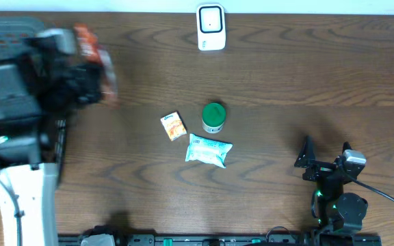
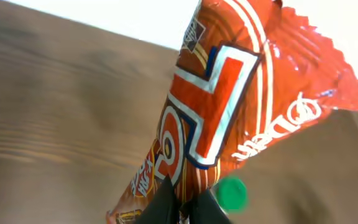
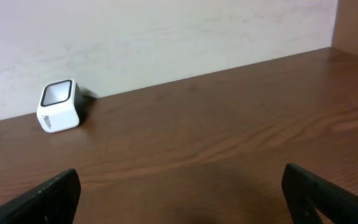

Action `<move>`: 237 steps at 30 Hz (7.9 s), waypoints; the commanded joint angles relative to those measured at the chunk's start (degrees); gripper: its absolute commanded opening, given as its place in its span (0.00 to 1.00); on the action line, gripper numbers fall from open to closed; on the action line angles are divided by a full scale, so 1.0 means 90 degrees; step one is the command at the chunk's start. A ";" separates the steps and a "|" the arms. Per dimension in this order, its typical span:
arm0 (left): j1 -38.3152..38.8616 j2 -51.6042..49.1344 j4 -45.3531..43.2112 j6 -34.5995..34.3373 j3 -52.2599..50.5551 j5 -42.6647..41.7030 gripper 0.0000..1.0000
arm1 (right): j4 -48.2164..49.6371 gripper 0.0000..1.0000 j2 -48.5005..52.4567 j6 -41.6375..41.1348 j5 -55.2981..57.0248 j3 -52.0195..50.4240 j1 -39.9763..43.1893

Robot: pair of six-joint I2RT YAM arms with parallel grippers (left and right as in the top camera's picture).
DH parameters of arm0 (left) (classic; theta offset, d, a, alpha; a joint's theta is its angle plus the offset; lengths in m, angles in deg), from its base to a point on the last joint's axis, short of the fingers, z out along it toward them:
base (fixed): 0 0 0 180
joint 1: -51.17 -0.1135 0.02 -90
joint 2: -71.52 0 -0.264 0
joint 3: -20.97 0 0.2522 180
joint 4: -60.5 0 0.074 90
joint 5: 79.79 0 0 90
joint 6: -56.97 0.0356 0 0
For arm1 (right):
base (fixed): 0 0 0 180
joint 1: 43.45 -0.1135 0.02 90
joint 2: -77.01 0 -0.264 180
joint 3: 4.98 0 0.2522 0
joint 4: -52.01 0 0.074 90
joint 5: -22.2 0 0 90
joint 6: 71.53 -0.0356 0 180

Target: Scan the item barcode

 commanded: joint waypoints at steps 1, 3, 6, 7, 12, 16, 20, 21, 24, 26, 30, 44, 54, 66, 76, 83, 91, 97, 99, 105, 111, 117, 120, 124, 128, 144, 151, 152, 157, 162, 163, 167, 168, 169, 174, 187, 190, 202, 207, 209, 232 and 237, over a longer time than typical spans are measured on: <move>0.0661 -0.0391 0.0024 -0.0362 -0.0476 0.0270 0.08 | -0.0017 0.99 0.0000 -0.0046 0.0075 -0.0015 -0.0044; 0.0950 -0.0651 0.0017 -0.0522 -0.0765 0.0267 0.08 | -0.0017 0.99 0.0000 -0.0046 0.0075 -0.0015 -0.0044; 0.1231 -0.1124 -0.0051 -0.0682 -0.1222 0.0328 0.07 | -0.0017 0.99 0.0000 -0.0046 0.0075 -0.0015 -0.0044; 0.1302 -0.1302 -0.0056 -0.0852 -0.1362 0.0522 0.07 | -0.0017 0.99 0.0000 -0.0046 0.0075 -0.0015 -0.0044; 0.1603 -0.2181 -0.0170 -0.1452 -0.1853 0.1438 0.07 | -0.0017 0.99 0.0000 -0.0046 0.0075 -0.0015 -0.0044; 0.1770 -0.2701 -0.0304 -0.2030 -0.1921 0.1440 0.07 | -0.0017 0.99 0.0000 -0.0046 0.0075 -0.0015 -0.0044; 0.1953 -0.2909 -0.0384 -0.2900 -0.1921 0.1882 0.07 | -0.0017 0.99 0.0000 -0.0046 0.0075 -0.0015 -0.0044; 0.2006 -0.2912 -0.0386 -0.3087 -0.1921 0.2038 0.07 | -0.0017 0.99 0.0000 -0.0046 0.0075 -0.0015 -0.0044; 0.2152 -0.2909 -0.0386 -0.3388 -0.1919 0.2433 0.12 | -0.0017 0.99 0.0000 -0.0046 0.0075 -0.0015 -0.0044; 0.2215 -0.2909 -0.0376 -0.3473 -0.1919 0.2786 0.23 | -0.0017 0.99 0.0000 -0.0046 0.0075 -0.0015 -0.0044; 0.2220 -0.2841 -0.0369 -0.3470 -0.1916 0.2939 0.99 | -0.0017 0.99 0.0000 -0.0046 0.0075 -0.0015 -0.0044; 0.2725 0.0614 -0.1855 -0.2431 -0.1870 0.6001 1.00 | -0.0017 0.99 0.0000 -0.0046 0.0075 -0.0015 -0.0044; 0.2725 0.2232 -0.3767 -0.1001 -0.1870 0.6271 1.00 | -0.0017 0.99 0.0000 -0.0046 0.0075 -0.0015 -0.0044; 0.2725 0.2861 -0.4187 0.1124 -0.1462 0.6683 0.99 | -0.0017 0.99 0.0000 -0.0046 0.0075 -0.0015 -0.0044; 0.2725 0.2990 -0.3327 0.1970 -0.0381 0.7820 0.99 | 0.0044 0.99 0.0000 0.0197 0.0578 -0.0015 -0.0036; 0.2725 0.3067 -0.3208 0.1970 -0.0255 0.7888 0.98 | 0.0593 0.99 0.0002 -0.0678 -0.1756 0.0090 -0.0039; 0.2725 0.3075 -0.3264 0.1967 -0.0255 0.7883 0.98 | -0.1532 0.99 0.0539 -0.1132 -0.2399 0.1785 -0.0044; 0.2725 0.3291 -0.3281 0.1967 -0.0255 0.7883 0.98 | -0.3147 0.99 0.2467 -0.1020 -0.2353 0.3815 -0.0046; 0.2725 0.3417 -0.3281 0.1965 -0.0255 0.7881 0.98 | -0.3687 0.99 0.3313 -0.1018 -0.2353 0.4454 -0.0121; 0.2725 0.3908 -0.3276 0.1962 -0.0257 0.7878 0.98 | -0.4687 0.99 0.5969 -0.1001 -0.2108 0.6336 -0.1248; 0.2725 0.4371 -0.3254 0.1962 -0.0262 0.7876 0.98 | -0.5739 0.99 0.8051 -0.1044 -0.1217 0.8456 -0.2968; 0.2725 0.4670 -0.3232 0.1962 -0.0262 0.7878 0.98 | -0.5442 0.99 0.9177 -0.1054 -0.1926 0.9156 -0.3767; 0.2725 0.4748 -0.3232 0.1962 -0.0262 0.7878 0.98 | -0.4942 0.99 0.9581 -0.1695 -0.1955 0.9187 -0.3973; 0.2725 0.4830 -0.3228 0.1962 -0.0262 0.7881 0.98 | -0.5416 0.99 1.0117 -0.3240 -0.1146 0.9534 -0.4048; 0.2725 0.4835 -0.3218 0.1962 -0.0262 0.7881 0.98 | -0.6657 0.99 1.1011 -0.3871 -0.0527 1.0703 -0.4068; 0.2725 0.4835 -0.3208 0.1962 -0.0262 0.7881 0.98 | -0.8514 0.99 1.3576 -0.3995 -0.0197 1.3270 -0.4204; 0.2725 0.4835 -0.3206 0.1965 -0.0262 0.7883 0.98 | -0.8410 0.99 1.3644 -0.3563 0.0420 1.3100 -0.4374; 0.2725 0.4835 -0.3203 0.1965 -0.0262 0.7883 0.98 | -0.8298 0.99 1.3644 -0.3441 0.0423 1.3041 -0.4403; 0.2725 0.4835 -0.3181 0.1967 -0.0262 0.7883 0.98 | -0.7895 0.99 1.3644 -0.3521 0.0410 1.2548 -0.4537; 0.2725 0.4835 -0.3184 0.1967 -0.0262 0.7883 0.98 | -0.7507 0.99 1.3644 -0.3912 0.0386 1.1876 -0.4544; 0.2725 0.4835 -0.3184 0.1967 -0.0262 0.7883 0.98 | -0.7402 0.99 1.3644 -0.3910 0.0330 1.1764 -0.4544; 0.2725 0.4835 -0.3184 0.1967 -0.0262 0.7883 0.98 | -0.7084 0.99 1.3644 -0.3908 0.0146 1.1407 -0.4544; 0.2725 0.4835 -0.3184 0.1967 -0.0262 0.7883 0.98 | -0.6989 0.99 1.3644 -0.3908 0.0146 1.1322 -0.4544; 0.2725 0.4835 -0.3184 0.1967 -0.0262 0.7883 0.98 | -0.6914 0.99 1.3644 -0.3905 0.0136 1.1256 -0.4544; 0.2725 0.4835 -0.3184 0.1967 -0.0262 0.7883 0.98 | -0.6470 0.99 1.3646 -0.3905 0.0022 1.0948 -0.4544; 0.2725 0.4835 -0.3184 0.1967 -0.0262 0.7883 0.98 | -0.5581 0.97 1.3656 -0.4221 0.0032 1.0314 -0.4537; 0.2725 0.4835 -0.3181 0.1965 -0.0262 0.7883 0.98 | -0.5535 0.91 1.3663 -0.4245 0.0189 1.0304 -0.4537; 0.2725 0.4835 -0.3181 0.1965 -0.0262 0.7883 0.98 | -0.5554 0.70 1.3712 -0.4653 0.0308 1.0297 -0.4544; 0.2725 0.4835 -0.3184 0.1965 -0.0284 0.7881 0.98 | -0.5576 0.66 1.3709 -0.4762 -0.0024 1.0297 -0.4529; 0.2725 0.4835 -0.3186 0.1965 -0.0291 0.7881 0.98 | -0.5586 0.65 1.3709 -0.4765 -0.0100 1.0297 -0.4522; 0.2725 0.4835 -0.3184 0.1965 -0.0291 0.7881 0.98 | -0.6130 0.58 1.3687 -0.3470 -0.4505 1.0333 -0.3065; 0.2725 0.4835 -0.3184 0.1965 -0.0294 0.7881 0.98 | -0.6445 0.58 1.3685 -0.2841 -0.5576 1.0333 -0.2633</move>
